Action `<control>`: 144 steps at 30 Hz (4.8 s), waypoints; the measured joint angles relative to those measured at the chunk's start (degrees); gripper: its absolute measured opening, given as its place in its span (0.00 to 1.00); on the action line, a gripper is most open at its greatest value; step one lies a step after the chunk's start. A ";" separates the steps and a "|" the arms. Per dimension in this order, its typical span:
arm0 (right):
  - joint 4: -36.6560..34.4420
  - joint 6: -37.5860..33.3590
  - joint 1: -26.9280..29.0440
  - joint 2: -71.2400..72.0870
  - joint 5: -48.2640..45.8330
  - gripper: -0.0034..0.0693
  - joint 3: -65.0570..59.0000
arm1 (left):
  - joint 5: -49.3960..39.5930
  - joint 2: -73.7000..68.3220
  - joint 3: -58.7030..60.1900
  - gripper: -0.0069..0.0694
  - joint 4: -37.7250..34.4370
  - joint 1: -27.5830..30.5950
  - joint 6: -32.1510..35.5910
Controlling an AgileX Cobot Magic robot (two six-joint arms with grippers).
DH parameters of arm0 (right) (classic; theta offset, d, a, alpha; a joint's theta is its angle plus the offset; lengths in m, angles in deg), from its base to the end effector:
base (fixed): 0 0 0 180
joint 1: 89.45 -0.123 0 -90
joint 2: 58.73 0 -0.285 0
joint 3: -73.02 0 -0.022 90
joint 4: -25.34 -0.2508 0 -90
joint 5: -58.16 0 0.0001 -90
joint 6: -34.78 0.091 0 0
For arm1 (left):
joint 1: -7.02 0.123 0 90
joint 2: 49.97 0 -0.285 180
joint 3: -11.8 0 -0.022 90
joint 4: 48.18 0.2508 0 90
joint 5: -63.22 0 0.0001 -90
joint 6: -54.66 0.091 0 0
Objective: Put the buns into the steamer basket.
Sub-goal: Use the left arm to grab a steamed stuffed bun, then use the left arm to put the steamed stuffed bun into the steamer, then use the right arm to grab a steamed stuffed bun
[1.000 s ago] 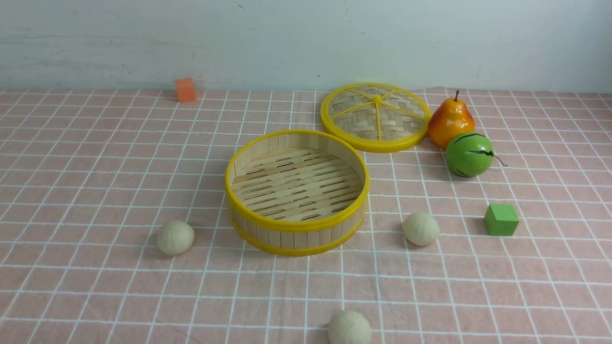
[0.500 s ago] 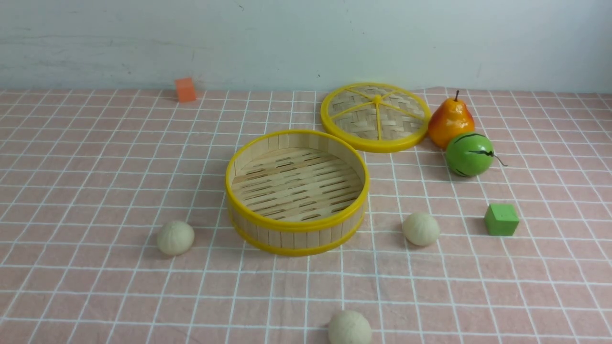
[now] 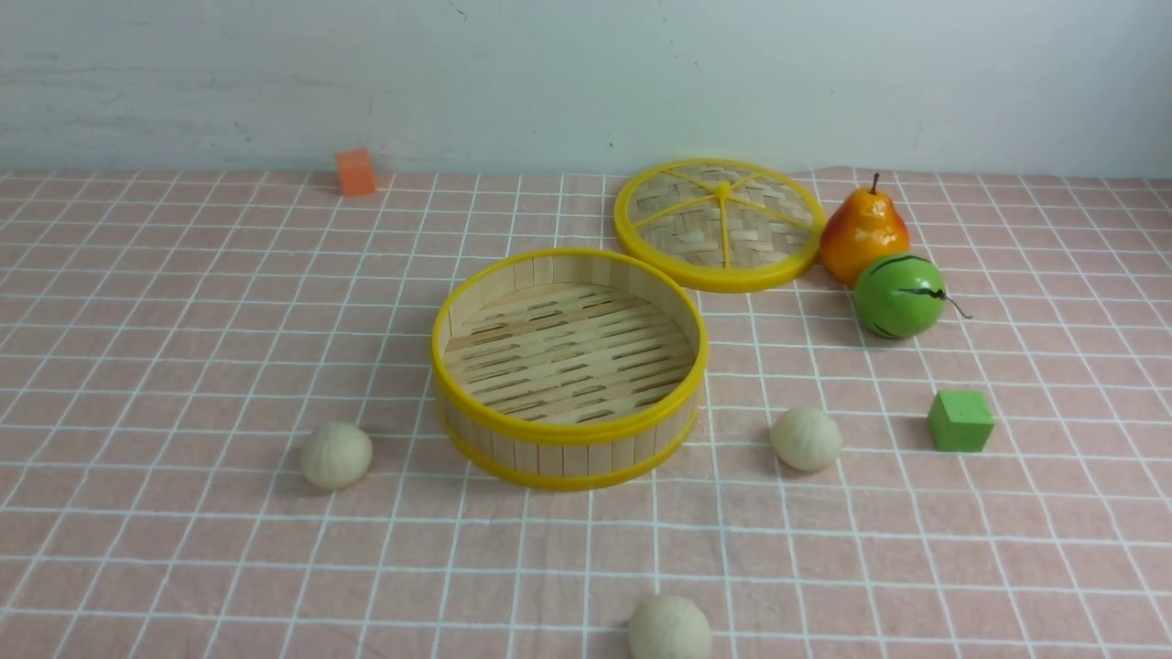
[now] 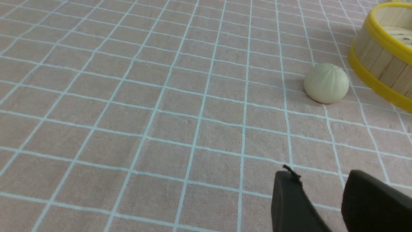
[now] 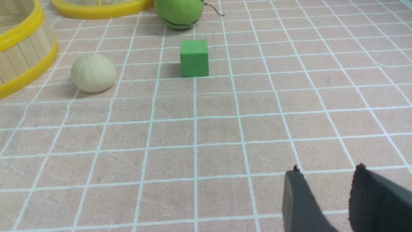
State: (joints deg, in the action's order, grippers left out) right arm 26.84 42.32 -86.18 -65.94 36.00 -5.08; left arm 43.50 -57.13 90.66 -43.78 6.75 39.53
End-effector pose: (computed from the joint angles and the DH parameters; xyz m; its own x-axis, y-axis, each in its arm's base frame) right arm 0.0521 -0.0039 0.1738 -0.2908 0.1239 -0.9487 0.0982 0.9902 0.0993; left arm 0.0535 0.0021 0.1732 -0.2616 -0.1893 -0.9464 -0.0714 0.9817 -0.1766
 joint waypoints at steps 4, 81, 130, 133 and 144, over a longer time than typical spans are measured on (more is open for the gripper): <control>-5.71 0.75 0.00 0.00 0.00 0.38 0.00 | 5.10 0.00 0.00 0.40 -3.78 0.00 -3.68; -23.44 -30.18 -35.57 -73.94 -34.34 0.05 56.72 | -33.02 -113.66 -84.87 0.68 -1.41 -11.70 -1.01; -15.83 -22.01 -35.57 -79.41 -29.54 0.50 59.85 | -38.47 -117.54 -110.95 0.85 -1.88 -22.84 0.31; -15.63 -21.47 -35.75 -80.66 -29.75 0.65 63.16 | -40.90 -111.01 -113.66 0.84 -1.23 -22.84 0.37; -13.16 -21.35 -44.55 -92.11 -30.18 0.82 69.87 | -51.68 -89.65 -110.46 0.67 1.63 -22.84 0.43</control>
State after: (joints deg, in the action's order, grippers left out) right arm 13.68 20.96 -130.74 -158.05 5.82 64.79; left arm -8.17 -146.78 -19.81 -42.15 -16.09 39.96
